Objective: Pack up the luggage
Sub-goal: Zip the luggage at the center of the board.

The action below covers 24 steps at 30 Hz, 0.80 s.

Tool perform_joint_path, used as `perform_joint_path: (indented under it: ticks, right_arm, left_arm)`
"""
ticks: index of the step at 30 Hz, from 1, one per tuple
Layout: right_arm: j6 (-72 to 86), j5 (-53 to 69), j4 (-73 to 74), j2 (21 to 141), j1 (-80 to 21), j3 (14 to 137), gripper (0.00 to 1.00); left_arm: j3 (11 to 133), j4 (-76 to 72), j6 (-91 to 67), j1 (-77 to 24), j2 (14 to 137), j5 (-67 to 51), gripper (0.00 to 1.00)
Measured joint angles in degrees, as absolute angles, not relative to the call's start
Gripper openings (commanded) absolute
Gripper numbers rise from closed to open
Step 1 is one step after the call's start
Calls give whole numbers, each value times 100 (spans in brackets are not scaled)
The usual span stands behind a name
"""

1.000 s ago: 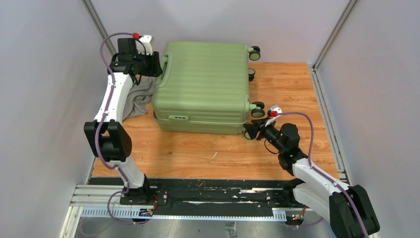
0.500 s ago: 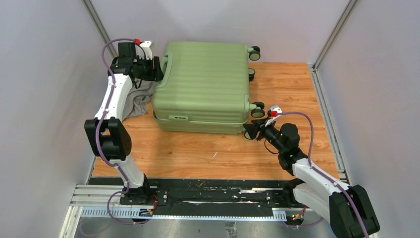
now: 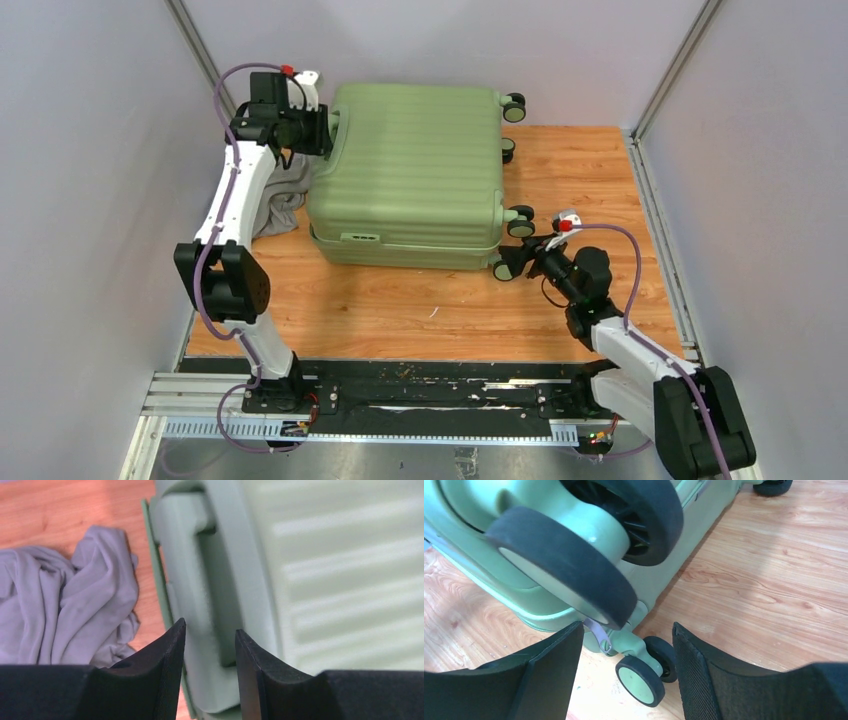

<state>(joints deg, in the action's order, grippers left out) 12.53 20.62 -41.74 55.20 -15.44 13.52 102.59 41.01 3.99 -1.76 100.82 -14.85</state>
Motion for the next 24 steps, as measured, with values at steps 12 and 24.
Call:
perform_joint_path:
  ticks: [12, 24]
  right_arm:
    - [1369, 3439, -4858, 6600, -1313, 1354, 67]
    - [1367, 3691, -5196, 7269, -1481, 1553, 46]
  left_arm:
    - [11262, 4298, -45, -862, 10088, -2053, 0]
    - [10772, 4491, 248, 119, 9859, -2023, 48]
